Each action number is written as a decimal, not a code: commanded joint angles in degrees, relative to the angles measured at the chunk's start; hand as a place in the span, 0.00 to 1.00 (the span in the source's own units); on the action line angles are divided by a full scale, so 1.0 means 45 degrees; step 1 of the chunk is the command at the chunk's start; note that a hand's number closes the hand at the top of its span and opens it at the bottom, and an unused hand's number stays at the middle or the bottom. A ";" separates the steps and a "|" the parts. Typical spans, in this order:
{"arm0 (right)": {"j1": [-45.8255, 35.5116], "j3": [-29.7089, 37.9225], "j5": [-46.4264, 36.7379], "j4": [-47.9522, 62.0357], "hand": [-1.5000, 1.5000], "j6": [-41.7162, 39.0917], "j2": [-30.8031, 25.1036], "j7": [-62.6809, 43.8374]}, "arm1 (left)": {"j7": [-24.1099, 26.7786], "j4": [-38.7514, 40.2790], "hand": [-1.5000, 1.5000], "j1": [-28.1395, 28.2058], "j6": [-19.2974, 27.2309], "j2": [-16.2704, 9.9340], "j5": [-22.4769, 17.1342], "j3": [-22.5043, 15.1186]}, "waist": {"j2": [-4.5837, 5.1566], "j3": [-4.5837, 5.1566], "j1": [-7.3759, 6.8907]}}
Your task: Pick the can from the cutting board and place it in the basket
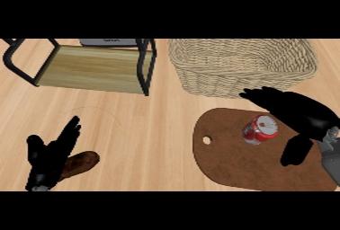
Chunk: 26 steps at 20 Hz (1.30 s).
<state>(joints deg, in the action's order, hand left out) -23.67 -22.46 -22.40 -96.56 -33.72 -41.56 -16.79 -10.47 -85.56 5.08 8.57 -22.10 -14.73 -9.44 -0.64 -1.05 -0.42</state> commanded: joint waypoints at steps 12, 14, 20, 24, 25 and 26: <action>0.0093 -0.0507 -0.1315 0.0483 0.00 -0.0319 0.1190 -0.0223 | -0.0876 0.1243 0.50 0.0242 -0.0021 0.0544 0.0435 -0.0090 | 0.0147 0.0241 0.0135; 0.0234 -0.0625 -0.1993 0.1499 0.00 0.0393 0.1172 0.0753 | -0.0639 0.1149 0.50 0.0467 -0.0231 0.0570 0.0571 -0.0250 | 0.0178 0.0233 0.0054; 0.0323 -0.0793 -0.2540 0.2085 1.00 0.0673 0.1460 0.1299 | -0.0444 0.1026 0.50 0.0828 -0.0582 0.0584 0.0517 -0.0130 | 0.0185 0.0231 -0.0019; 0.0172 -0.1052 -0.3775 0.2269 1.00 0.1851 0.0979 0.2873 | -0.0828 0.0834 0.50 0.0651 -0.0710 0.0380 0.0202 0.0357 | 0.0195 0.0220 -0.0064; 0.0185 -0.1273 -0.3903 0.1696 1.00 0.1644 0.1007 0.2517 | -0.0335 0.1471 0.50 0.0644 -0.0546 0.0829 0.0507 0.0085 | 0.0183 0.0235 0.0062; -0.0068 -0.1211 -0.4091 0.2257 1.00 0.1817 0.0963 0.3025 | -0.1117 0.1269 0.50 0.0006 -0.0498 0.0509 0.0471 0.0318 | 0.0201 0.0226 0.0030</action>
<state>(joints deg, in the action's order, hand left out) -23.44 -26.49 -36.98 -88.14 -28.29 -36.90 -6.91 -12.24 -85.47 4.99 6.50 -20.62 -12.91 -7.20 -0.61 -1.18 -0.34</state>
